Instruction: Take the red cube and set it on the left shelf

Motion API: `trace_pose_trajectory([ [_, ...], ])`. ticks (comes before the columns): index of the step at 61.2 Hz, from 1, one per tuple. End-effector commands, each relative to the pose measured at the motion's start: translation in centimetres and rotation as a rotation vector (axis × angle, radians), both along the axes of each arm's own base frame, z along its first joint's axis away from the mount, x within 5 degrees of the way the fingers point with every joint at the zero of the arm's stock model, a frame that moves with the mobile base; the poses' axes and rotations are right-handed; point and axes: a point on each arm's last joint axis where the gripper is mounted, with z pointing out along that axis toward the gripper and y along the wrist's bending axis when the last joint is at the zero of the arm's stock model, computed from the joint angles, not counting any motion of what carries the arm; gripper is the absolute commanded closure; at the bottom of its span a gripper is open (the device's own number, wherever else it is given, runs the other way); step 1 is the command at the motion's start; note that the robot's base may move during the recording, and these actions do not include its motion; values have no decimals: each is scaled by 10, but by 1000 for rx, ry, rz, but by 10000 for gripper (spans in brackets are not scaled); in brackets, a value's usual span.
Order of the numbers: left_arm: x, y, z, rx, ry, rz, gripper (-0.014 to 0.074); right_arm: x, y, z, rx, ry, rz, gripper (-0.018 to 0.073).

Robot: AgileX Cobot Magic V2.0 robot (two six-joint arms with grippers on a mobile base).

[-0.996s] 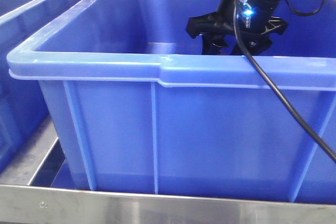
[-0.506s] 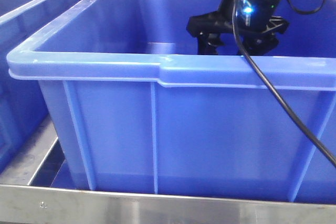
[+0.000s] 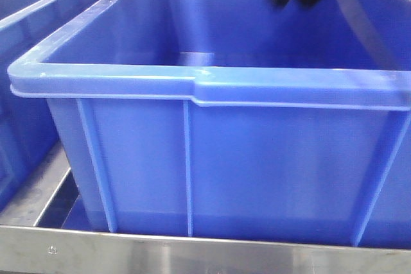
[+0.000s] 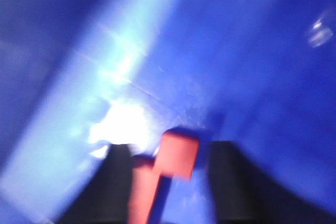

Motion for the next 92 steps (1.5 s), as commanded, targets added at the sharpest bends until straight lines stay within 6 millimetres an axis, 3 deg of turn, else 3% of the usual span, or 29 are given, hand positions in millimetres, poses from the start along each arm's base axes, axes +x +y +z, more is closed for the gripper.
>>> trace_pose_trajectory([
  [1, 0, 0, 1, -10, -81, -1, 495, -29, -12, 34, 76, -162, -9, 328],
  [17, 0, 0, 1, -10, -81, -1, 495, -101, -44, 43, 156, -351, -30, 335],
  [29, 0, 0, 1, -10, -81, -1, 495, -156, -68, 33, 210, -473, -40, 338],
  [41, 0, 0, 1, -10, -81, -1, 495, -205, -88, 18, 253, -570, -40, 520],
  [50, 0, 0, 1, -10, -81, -1, 495, -232, -99, 8, 287, -641, -40, 504],
  [59, 0, 0, 1, -10, -81, -1, 495, -244, -105, 1, 300, -671, -38, 504],
  [92, 0, 0, 1, -10, -81, -1, 495, -246, -104, -5, 279, -623, -30, 504],
])
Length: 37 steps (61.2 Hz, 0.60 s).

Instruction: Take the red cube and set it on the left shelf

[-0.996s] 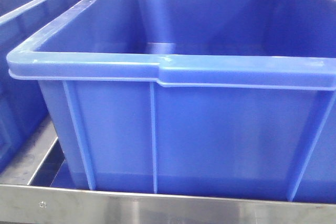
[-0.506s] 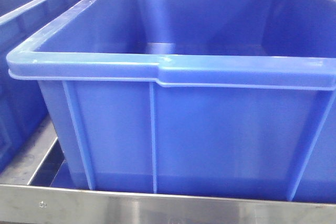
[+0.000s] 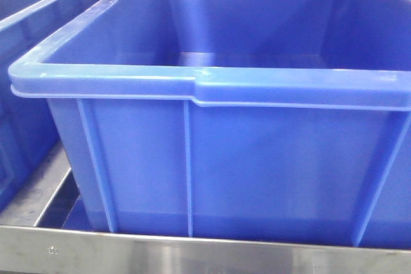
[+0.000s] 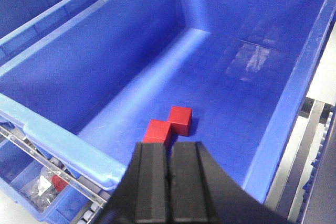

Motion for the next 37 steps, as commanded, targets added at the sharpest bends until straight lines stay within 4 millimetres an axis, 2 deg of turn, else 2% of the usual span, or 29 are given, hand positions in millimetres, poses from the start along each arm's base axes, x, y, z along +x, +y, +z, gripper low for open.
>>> trace_pose_trajectory([
  [1, 0, 0, 1, -10, -81, -1, 495, 1, 0, 14, 41, -81, -7, 504],
  [18, 0, 0, 1, -10, -81, -1, 495, 9, -2, 14, 91, -188, -75, 504],
  [30, 0, 0, 1, -10, -81, -1, 495, 14, -18, 9, 134, -397, -349, 504],
  [37, 0, 0, 1, -10, -81, -1, 495, 10, -27, -8, 124, -471, -496, 504],
])
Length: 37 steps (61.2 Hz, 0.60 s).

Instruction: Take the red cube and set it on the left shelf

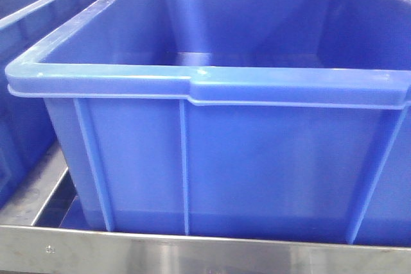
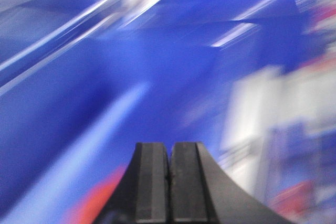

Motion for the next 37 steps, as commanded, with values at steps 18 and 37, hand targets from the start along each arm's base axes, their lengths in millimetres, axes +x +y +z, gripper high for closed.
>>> trace_pose_trajectory([
  [18, 0, 0, 1, -10, -81, -1, 495, -6, -15, -66, 2, -104, -267, 504],
  [37, 0, 0, 1, -10, -81, -1, 495, -4, -16, -98, -37, -93, -274, 504],
])
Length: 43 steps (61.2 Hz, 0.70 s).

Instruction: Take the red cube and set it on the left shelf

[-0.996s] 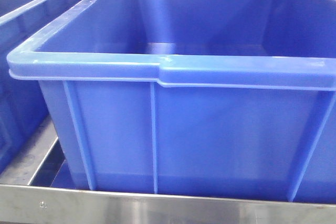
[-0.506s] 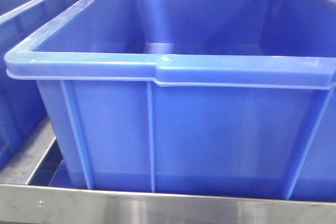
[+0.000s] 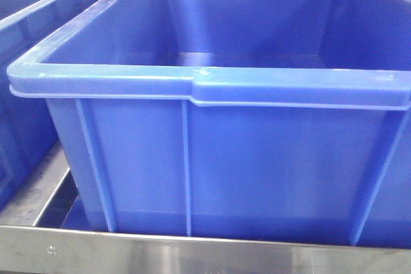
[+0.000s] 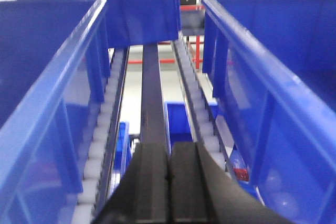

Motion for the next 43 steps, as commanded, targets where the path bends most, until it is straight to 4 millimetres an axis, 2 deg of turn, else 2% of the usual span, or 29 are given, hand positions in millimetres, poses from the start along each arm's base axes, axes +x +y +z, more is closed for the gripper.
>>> trace_pose_trajectory([
  [1, 0, 0, 1, -10, -81, 0, 495, -4, -1, 16, -56, -140, -19, 504],
  [43, 0, 0, 1, -10, -81, 0, 495, -3, 3, 15, -40, -126, 48, 504],
])
